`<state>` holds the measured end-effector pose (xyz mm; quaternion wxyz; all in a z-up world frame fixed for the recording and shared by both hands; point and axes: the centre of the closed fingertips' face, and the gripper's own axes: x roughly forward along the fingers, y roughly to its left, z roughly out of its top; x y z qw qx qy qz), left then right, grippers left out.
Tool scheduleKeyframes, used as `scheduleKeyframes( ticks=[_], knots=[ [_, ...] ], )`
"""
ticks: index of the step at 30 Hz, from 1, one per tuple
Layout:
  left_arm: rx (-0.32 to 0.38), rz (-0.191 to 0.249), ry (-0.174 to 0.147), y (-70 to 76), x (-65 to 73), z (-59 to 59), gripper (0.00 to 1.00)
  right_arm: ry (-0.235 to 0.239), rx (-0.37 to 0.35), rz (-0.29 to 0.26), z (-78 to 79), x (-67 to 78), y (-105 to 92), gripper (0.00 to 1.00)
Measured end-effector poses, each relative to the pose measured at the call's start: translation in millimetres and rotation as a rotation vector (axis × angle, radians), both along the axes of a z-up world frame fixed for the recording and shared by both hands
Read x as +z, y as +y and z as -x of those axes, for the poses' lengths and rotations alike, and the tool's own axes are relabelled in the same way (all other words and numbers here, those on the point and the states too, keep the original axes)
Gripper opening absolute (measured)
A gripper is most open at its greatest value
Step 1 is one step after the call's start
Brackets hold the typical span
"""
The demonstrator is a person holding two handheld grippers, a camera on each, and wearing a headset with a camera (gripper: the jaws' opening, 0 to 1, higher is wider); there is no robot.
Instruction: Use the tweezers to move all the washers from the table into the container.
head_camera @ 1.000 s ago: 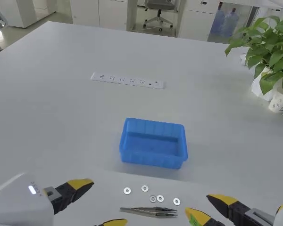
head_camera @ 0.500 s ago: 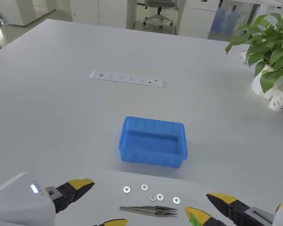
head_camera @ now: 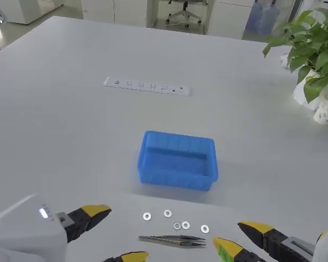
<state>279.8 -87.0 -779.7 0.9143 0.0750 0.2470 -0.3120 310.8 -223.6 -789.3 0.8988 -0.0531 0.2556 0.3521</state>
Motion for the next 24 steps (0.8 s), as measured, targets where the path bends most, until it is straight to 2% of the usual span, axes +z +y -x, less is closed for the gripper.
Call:
scheduleKeyframes(
  ticks=[2, 12, 14, 15, 18, 21, 24],
  knots=[
    [-0.009, -0.012, 0.005, 0.0, -2.0, 0.0, 0.53, 0.004, 0.013, 0.012, 0.4, -2.6, 0.9, 0.31],
    [-0.061, -0.01, 0.023, -4.9, -9.3, -5.9, 0.52, 0.003, 0.068, 0.048, -3.9, -11.5, 5.8, 0.31],
    [-0.078, -0.011, 0.038, -5.5, -13.9, -6.5, 0.51, -0.002, 0.11, 0.086, -4.5, -16.7, 6.5, 0.31],
    [-0.098, -0.023, 0.047, -6.2, -17.7, -5.8, 0.5, -0.013, 0.14, 0.119, -5.4, -19.7, 6.5, 0.31],
    [-0.155, -0.059, 0.052, -8.3, -24.7, -4.8, 0.48, -0.039, 0.209, 0.167, -7.3, -23.3, 10.3, 0.31],
    [-0.216, -0.038, 0.073, -15.7, -30.0, -4.5, 0.45, -0.045, 0.311, 0.221, -4.6, -30.9, 18.4, 0.31],
    [-0.233, -0.069, 0.072, -15.9, -36.3, -13.1, 0.43, -0.059, 0.401, 0.275, -4.1, -38.8, 26.1, 0.3]
  ],
)
